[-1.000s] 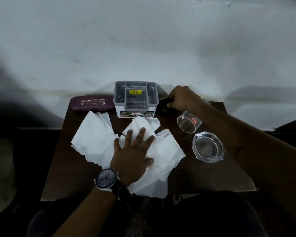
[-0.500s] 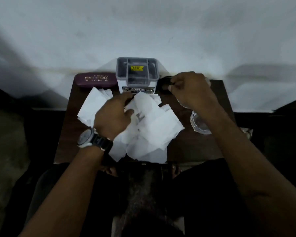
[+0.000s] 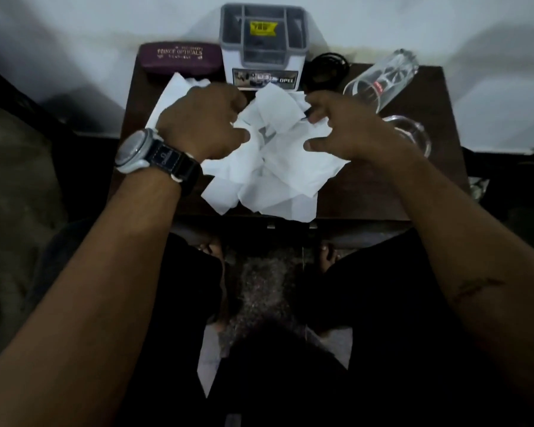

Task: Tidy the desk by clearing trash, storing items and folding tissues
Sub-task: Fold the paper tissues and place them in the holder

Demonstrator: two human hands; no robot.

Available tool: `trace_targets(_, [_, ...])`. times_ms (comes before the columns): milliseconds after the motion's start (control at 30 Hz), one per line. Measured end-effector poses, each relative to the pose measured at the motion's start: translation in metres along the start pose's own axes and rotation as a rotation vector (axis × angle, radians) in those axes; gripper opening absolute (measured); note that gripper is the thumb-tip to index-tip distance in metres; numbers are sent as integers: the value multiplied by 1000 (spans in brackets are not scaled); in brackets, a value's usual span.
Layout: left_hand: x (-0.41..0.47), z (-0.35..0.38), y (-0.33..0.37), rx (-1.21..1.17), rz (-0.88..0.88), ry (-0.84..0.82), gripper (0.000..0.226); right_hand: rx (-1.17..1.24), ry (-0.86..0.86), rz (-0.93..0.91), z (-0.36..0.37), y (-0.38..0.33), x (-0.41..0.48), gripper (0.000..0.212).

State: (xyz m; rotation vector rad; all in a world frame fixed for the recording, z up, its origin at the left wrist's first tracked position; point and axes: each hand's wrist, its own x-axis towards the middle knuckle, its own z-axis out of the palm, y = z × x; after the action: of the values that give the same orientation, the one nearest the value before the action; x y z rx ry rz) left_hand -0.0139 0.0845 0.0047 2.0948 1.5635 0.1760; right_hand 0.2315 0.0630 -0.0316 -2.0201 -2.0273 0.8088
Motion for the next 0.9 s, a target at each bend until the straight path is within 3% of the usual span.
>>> trace_targets(167, [5,-1,11,40,17,-20,48,-26,-35,6,6,2,8,90])
trace_targets(367, [6,2,20,54,25,-67,53,-64,31,-19,-1,-8,7,40])
trace_targets(467, [9,4,21,57,28,-88,57,3,59,16,-13,-12,3,29])
trace_targets(567, [10,1,25,-71,29,-172,73,224,41,50,-28,-18,-5,29])
trace_targets(633, [8,-3,31,-326,25,-248,75,406,62,51,-37,-19,-11,30])
trace_targets(767, [5,-10,46,-782,-48,-235,50,943,0,36,-51,-18,-18,39])
trace_targets(900, [12,-11,52,-993,-145,-139,28,1162,-78,34,-55,-19,-22,44])
